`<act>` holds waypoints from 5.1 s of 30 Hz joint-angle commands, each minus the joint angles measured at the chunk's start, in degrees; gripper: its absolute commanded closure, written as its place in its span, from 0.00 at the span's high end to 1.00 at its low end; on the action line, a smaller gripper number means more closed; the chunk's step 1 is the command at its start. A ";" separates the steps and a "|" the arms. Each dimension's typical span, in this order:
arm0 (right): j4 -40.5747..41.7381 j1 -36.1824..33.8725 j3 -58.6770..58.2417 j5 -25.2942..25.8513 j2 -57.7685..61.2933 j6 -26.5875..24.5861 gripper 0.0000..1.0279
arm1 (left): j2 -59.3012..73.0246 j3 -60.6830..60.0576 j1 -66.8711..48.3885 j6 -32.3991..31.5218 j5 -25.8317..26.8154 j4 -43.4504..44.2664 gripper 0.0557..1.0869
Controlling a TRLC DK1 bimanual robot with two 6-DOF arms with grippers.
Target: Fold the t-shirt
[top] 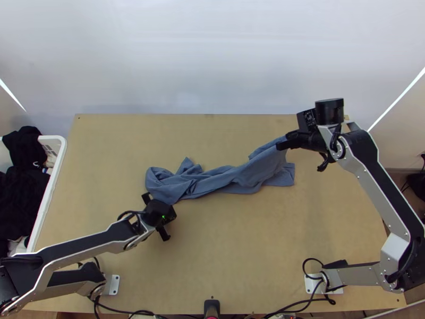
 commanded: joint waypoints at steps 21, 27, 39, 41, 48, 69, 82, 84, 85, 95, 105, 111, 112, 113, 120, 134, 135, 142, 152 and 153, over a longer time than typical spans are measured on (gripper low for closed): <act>-7.80 -4.96 37.96 0.25 18.17 -1.28 0.03 | 17.85 76.54 29.23 -31.16 1.13 -32.41 0.03; -5.60 -5.23 51.41 2.01 22.65 -5.50 0.03 | 20.22 87.44 31.16 -32.39 1.13 -32.67 0.03; 8.20 -4.70 47.37 4.56 8.94 -6.29 0.03 | 16.79 96.66 34.94 -36.17 0.69 -31.97 0.03; 9.69 -5.14 45.26 5.00 4.02 -4.88 0.03 | 14.16 96.66 35.55 -36.17 0.51 -31.79 0.03; 16.99 -8.83 27.94 5.09 -18.57 -4.80 0.03 | 4.05 95.96 39.68 -36.35 0.33 -31.97 0.03; 11.01 -9.09 11.60 5.00 -43.35 -11.91 0.03 | -28.03 73.99 42.41 -39.86 0.33 -31.09 0.03; 20.68 -4.79 -26.64 3.86 -36.76 -8.40 0.03 | -44.47 22.66 40.21 -40.65 5.34 -26.17 0.03; 24.11 -4.70 -31.47 3.07 -33.24 -8.13 0.03 | -43.94 15.80 38.89 -40.83 6.05 -22.30 0.03; 26.83 -4.61 -33.76 2.80 -31.40 -7.52 0.03 | -42.89 12.55 38.45 -40.83 6.22 -19.40 0.03; 43.00 -4.87 -38.94 2.54 -9.34 -7.08 0.03 | -9.58 7.19 36.78 -37.22 8.77 8.99 0.03; 49.42 -9.18 -30.42 2.63 10.44 -7.34 0.03 | 21.80 28.28 39.60 -36.35 8.42 16.28 0.03; 49.33 -9.80 -20.57 2.54 21.60 -7.52 0.03 | 33.05 38.57 40.83 -35.38 8.42 16.37 0.03; 49.16 -9.71 -19.08 2.54 23.18 -7.61 0.03 | 34.37 39.53 40.83 -35.11 8.42 16.37 0.03; 48.89 -9.62 -17.58 2.54 24.68 -7.61 0.03 | 35.69 40.50 40.83 -34.59 8.42 16.37 0.03; 47.05 -9.44 -9.76 2.63 31.88 -7.43 0.03 | 40.35 45.07 40.83 -33.80 8.42 16.55 0.03; 41.51 -9.88 4.04 2.71 39.09 -3.92 0.03 | 45.53 52.89 41.88 -33.18 8.07 15.05 0.03; 40.89 -9.97 5.00 2.71 39.44 -3.65 0.03 | 45.88 53.42 42.06 -33.27 7.98 14.61 0.03; 32.63 -9.80 8.26 2.71 39.97 -3.83 0.03 | 44.48 53.07 42.67 -33.88 7.72 10.13 0.03; 29.38 -9.00 -0.53 2.63 29.77 -4.00 0.03 | 31.47 44.19 42.50 -34.32 8.77 8.02 0.03; 29.03 -8.92 -1.15 2.63 28.98 -4.00 0.03 | 30.50 43.58 42.41 -34.32 8.95 7.49 0.03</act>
